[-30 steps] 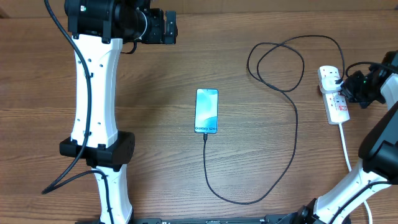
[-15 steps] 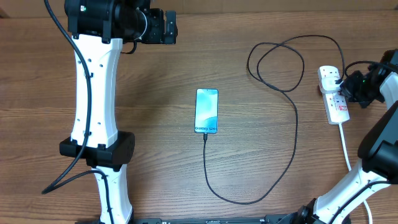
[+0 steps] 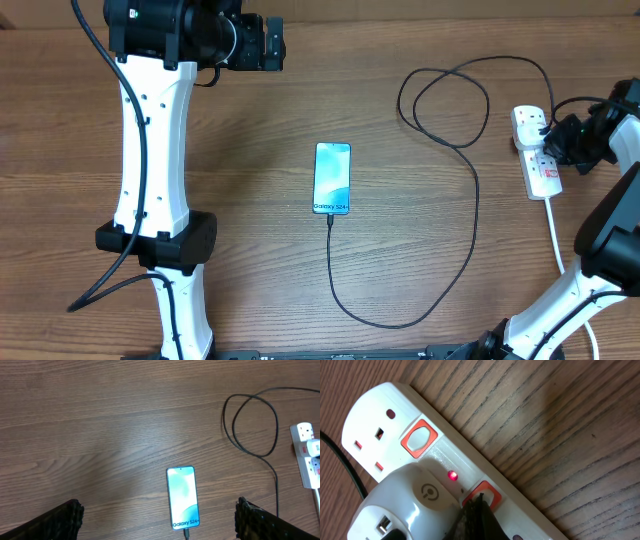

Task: Plug charger to phone and switch on socket
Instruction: 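Press the orange socket switch down with the right gripper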

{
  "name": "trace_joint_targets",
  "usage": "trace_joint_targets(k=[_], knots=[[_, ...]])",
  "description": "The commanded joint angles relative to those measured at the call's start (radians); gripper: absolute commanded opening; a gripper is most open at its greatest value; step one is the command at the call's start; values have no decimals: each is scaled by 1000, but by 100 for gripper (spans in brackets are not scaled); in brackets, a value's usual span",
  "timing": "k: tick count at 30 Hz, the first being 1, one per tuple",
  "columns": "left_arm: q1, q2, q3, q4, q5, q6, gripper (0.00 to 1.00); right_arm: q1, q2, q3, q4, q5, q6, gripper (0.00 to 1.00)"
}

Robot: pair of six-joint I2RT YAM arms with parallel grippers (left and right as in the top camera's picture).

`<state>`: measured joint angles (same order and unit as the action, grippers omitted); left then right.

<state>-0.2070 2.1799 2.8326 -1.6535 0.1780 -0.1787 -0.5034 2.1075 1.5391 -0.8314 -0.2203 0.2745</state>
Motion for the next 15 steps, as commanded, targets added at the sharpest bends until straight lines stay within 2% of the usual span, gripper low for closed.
trace_joint_targets(k=[1,8,15], knots=[[6,8,-3,1,-13,11,100,74,61,-28,-29,-177,12,4],[6,8,-3,1,-13,11,100,-29,16,27,-54,-191,91,4],[6,8,-3,1,-13,11,100,-137,-113,29,-53,-230,92,4]])
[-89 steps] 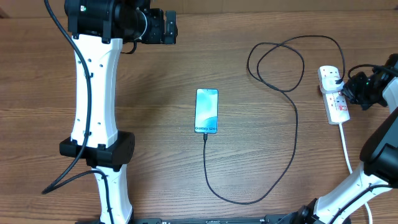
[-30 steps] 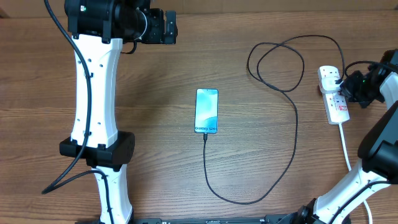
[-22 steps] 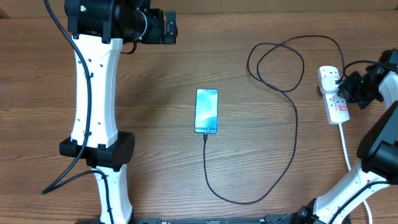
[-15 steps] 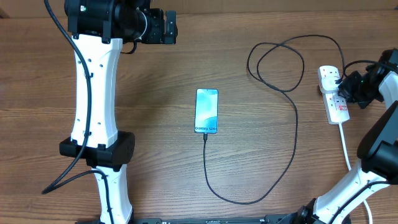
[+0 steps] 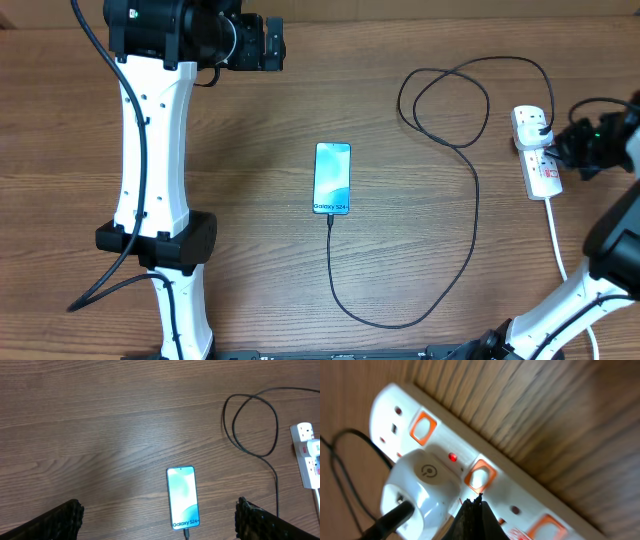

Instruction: Plug charger to phone and switch on socket

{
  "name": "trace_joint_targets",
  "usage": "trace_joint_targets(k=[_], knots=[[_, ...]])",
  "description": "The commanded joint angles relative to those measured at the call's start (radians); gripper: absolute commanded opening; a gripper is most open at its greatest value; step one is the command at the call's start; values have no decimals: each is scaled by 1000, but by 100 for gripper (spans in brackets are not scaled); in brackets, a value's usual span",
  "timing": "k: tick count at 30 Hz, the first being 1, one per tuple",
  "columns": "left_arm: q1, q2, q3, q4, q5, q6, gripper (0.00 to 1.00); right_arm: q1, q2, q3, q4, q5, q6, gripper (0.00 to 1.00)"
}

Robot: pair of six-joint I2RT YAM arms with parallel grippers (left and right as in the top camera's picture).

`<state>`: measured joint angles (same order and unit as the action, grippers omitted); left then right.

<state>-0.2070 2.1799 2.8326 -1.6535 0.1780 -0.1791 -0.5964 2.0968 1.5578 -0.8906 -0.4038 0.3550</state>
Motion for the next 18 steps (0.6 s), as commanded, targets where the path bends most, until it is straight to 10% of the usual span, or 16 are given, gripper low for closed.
trace_joint_targets(k=[1,18], knots=[[6,8,-3,1,-13,11,99,-52,-113,11,6,-47,12,4],[6,8,-3,1,-13,11,100,-61,-153,6,-18,-69,9,4]])
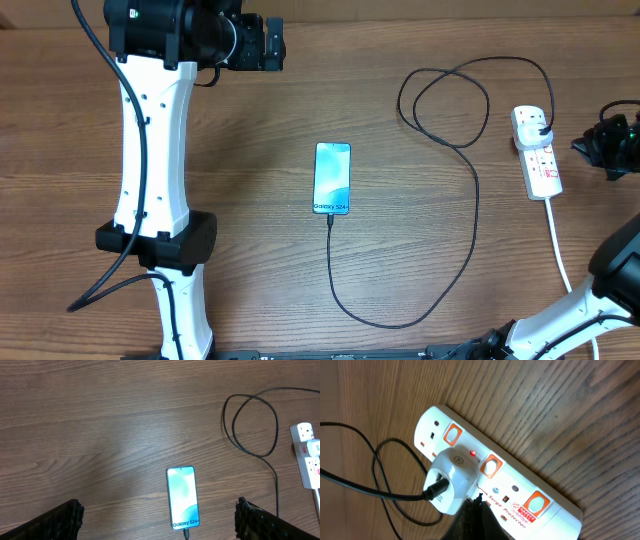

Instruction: Plug charger to phone and switch on socket

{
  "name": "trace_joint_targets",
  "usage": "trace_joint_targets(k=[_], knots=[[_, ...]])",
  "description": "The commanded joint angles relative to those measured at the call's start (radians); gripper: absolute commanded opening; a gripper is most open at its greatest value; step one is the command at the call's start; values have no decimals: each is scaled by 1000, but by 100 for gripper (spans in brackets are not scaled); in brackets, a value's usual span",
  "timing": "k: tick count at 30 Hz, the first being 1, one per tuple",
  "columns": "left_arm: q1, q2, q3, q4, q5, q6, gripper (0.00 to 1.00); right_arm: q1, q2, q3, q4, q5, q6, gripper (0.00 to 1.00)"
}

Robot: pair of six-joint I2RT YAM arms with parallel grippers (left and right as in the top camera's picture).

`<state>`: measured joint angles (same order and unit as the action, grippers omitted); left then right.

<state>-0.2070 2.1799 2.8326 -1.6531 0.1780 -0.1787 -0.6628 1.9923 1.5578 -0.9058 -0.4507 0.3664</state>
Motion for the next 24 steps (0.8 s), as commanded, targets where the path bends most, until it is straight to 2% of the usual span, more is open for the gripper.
trace_joint_targets(k=[1,10,16,19,22,23,24], knots=[[6,8,-3,1,-13,11,99,5,-67,6,-5,-23,-4,4],[6,8,-3,1,-13,11,100,7,-402,8,-56,-34,-64,5],[6,8,-3,1,-13,11,100,21,-650,8,-119,-252,-174,18],[6,8,-3,1,-13,11,100,66,-761,8,-179,-293,-210,24],[6,8,-3,1,-13,11,100,157,-860,8,-258,-286,-253,39],[6,8,-3,1,-13,11,100,192,-888,8,-284,-273,-261,52],[6,8,-3,1,-13,11,100,220,-908,8,-307,-264,-260,79]])
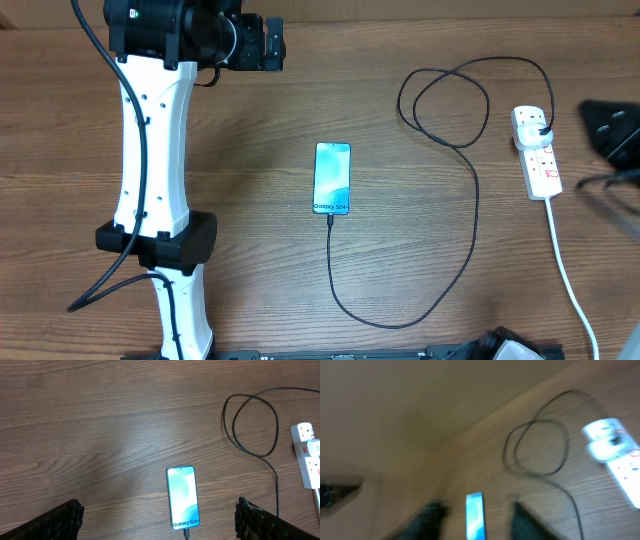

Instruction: Plug charger to phone and switch on socket

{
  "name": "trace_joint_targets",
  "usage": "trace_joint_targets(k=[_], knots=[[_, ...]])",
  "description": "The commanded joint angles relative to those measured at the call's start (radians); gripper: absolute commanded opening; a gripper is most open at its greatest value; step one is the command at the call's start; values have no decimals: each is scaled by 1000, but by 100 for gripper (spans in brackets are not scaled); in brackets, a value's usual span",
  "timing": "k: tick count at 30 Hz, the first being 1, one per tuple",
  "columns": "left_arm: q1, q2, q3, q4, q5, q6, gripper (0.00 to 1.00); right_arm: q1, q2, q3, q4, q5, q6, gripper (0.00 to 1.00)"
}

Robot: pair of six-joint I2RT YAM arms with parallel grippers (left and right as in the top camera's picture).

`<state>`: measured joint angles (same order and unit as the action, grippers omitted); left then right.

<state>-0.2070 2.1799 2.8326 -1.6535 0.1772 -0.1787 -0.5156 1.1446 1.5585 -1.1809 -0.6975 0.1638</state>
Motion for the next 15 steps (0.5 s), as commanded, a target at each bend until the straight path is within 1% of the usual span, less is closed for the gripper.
trace_joint_targets(k=[1,4,6,15], knots=[[6,8,-3,1,-13,11,100,103,-82,7,-58,-10,-58,100],[6,8,-3,1,-13,11,100,169,-130,7,-143,-11,-57,100],[6,8,-3,1,-13,11,100,189,-148,7,-184,-11,-57,100],[6,8,-3,1,-13,11,100,192,-149,7,-277,89,-58,100]])
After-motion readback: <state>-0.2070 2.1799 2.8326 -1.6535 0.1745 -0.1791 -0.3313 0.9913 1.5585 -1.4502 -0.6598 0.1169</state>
